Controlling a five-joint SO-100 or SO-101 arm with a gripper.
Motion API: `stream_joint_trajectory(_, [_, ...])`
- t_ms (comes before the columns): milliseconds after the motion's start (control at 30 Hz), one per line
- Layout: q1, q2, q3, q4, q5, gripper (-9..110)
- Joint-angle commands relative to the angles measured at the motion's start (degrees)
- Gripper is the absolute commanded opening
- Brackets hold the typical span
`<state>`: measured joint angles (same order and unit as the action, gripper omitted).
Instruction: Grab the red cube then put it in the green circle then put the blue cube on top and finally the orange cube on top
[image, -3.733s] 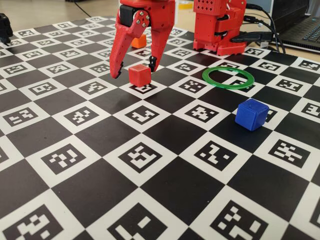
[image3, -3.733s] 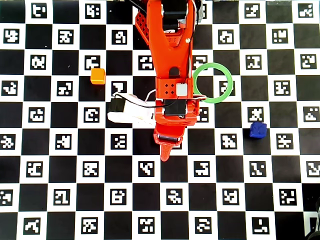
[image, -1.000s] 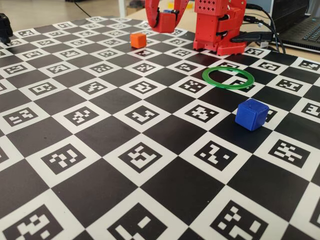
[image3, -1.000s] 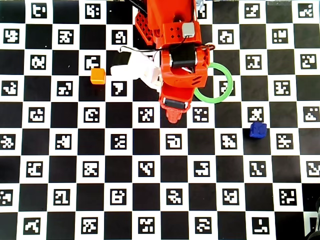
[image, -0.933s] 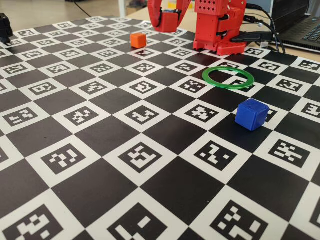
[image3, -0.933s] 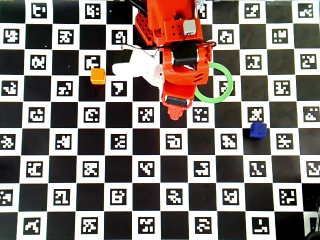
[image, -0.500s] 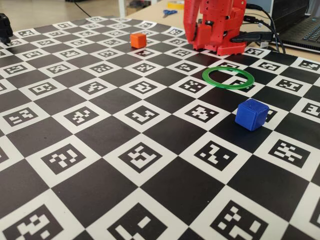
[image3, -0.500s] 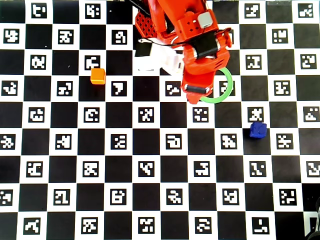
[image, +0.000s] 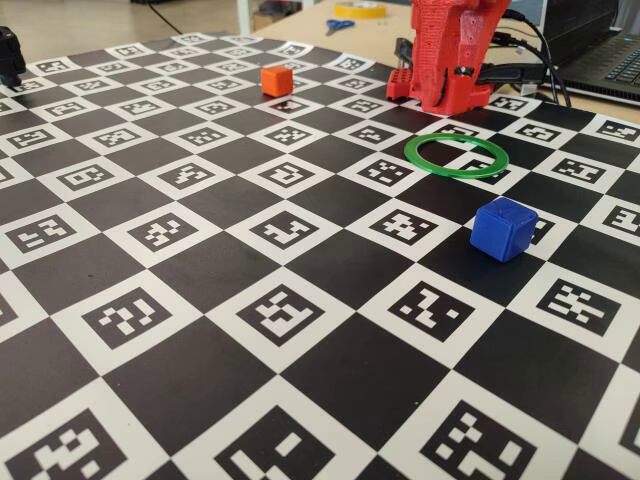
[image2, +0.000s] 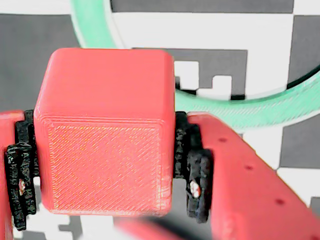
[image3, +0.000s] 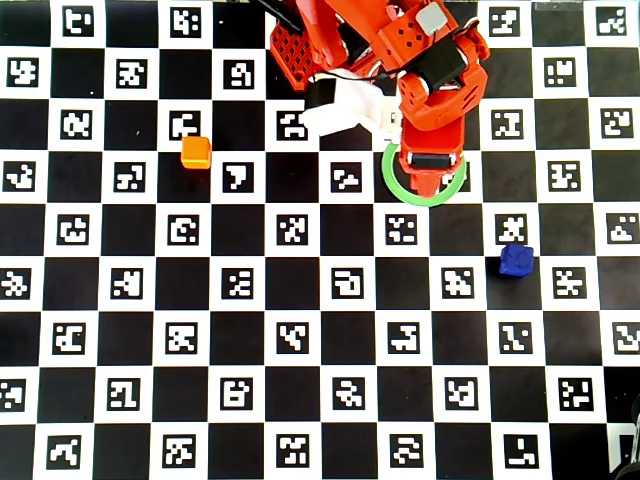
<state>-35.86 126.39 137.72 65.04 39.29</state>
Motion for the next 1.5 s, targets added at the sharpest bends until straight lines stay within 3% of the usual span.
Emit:
stream_joint_trajectory(0, [-0.7,-2.72,-0.79,-1.93,1.14,1])
stream_joint_trajectory(367, [-0.7,-10.37,1.76,-7.82,2.37,1])
stream_joint_trajectory(1467, [-7.65,-11.25,0.97,-4.66,4.83,1])
